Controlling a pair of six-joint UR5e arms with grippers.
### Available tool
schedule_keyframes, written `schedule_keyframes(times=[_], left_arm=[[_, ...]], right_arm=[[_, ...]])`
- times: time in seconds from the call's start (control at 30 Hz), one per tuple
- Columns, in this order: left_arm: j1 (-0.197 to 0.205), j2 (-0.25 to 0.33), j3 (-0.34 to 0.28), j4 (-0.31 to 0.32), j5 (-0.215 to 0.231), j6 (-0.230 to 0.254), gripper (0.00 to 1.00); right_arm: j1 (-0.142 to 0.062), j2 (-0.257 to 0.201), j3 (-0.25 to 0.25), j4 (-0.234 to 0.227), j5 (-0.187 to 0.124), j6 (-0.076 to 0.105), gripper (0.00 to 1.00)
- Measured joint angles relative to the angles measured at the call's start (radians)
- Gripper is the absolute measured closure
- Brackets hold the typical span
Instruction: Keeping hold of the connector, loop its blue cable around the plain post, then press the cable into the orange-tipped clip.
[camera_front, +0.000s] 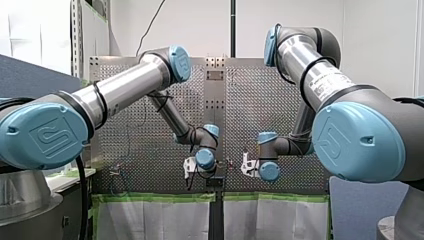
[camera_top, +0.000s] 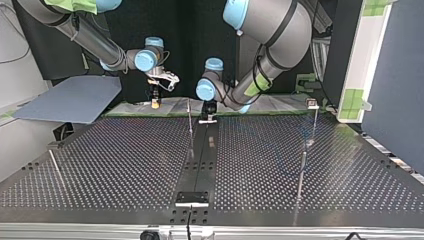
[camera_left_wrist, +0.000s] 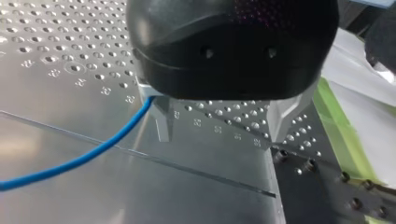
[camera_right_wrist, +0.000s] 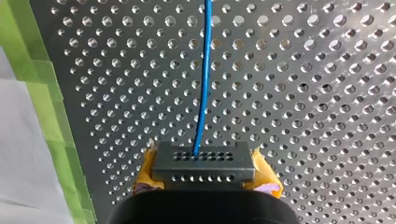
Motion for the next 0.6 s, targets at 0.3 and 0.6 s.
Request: schedule_keyframes(times=[0.3, 0.6], left_arm=[[-0.013, 0.082, -0.083, 0.076, 0.013, 0.041, 0.00], [-0.040, 0.117, -0.173, 0.162, 0.011, 0.057, 0.00]], right_arm=[[-0.007, 0.001, 0.000, 0.018, 0.000, -0.001, 1.00], [-0.015, 0.001, 0.000, 0.046, 0.000, -0.006, 1.00]])
